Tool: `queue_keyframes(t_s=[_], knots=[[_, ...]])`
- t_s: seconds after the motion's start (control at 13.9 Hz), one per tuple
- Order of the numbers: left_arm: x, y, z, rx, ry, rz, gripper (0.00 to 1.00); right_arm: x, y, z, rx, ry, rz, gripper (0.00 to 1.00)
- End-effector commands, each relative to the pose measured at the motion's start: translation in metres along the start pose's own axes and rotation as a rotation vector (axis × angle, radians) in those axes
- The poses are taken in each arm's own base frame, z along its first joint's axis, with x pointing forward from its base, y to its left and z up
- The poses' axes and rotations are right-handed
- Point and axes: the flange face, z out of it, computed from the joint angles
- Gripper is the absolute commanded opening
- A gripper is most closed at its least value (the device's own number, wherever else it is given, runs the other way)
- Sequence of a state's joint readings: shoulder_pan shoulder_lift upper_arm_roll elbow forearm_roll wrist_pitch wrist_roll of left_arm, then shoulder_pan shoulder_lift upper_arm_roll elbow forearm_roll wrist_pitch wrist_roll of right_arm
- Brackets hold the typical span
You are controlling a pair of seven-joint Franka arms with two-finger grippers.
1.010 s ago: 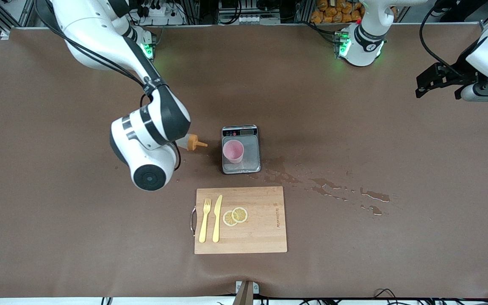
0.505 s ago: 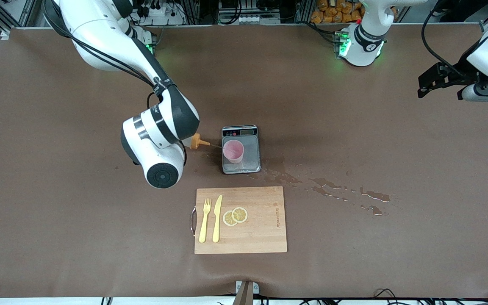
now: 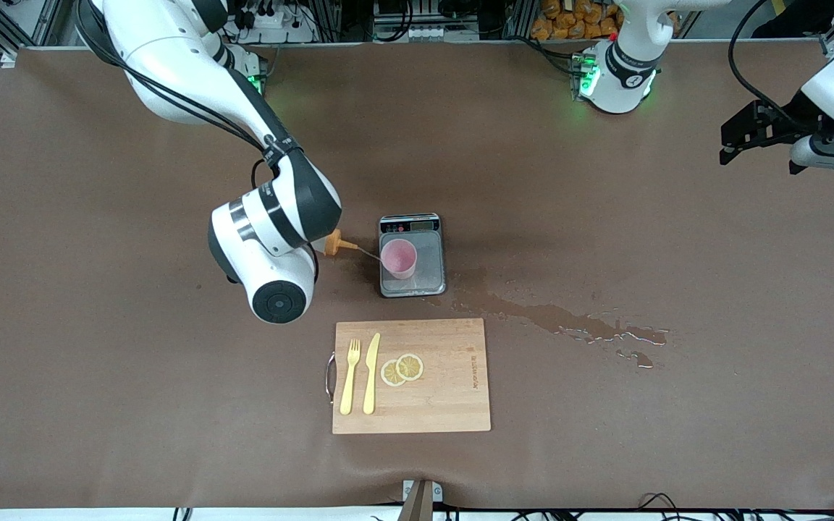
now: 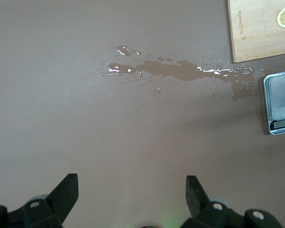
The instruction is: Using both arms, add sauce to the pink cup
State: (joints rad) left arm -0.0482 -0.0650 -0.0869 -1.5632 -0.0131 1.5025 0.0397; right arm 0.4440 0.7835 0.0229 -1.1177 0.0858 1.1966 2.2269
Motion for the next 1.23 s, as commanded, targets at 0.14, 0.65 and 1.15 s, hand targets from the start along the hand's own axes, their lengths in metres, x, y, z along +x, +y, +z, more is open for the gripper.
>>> queue_keyframes(t_s=[0.14,0.65,1.15], knots=[[0.002,0.001,-0.008,0.015,0.035,0.021,1.0,0.034,-0.004,-0.021,-0.016,-0.069,-0.078,0.37],[0.003,-0.003,-0.005,0.01,0.029,0.013,1.0,0.139,-0.035,-0.042,-0.127,-0.345,-0.299,0.48],[0.003,0.002,-0.007,0.009,0.035,0.021,1.0,0.281,-0.069,-0.039,-0.125,-0.707,-0.57,0.48]])
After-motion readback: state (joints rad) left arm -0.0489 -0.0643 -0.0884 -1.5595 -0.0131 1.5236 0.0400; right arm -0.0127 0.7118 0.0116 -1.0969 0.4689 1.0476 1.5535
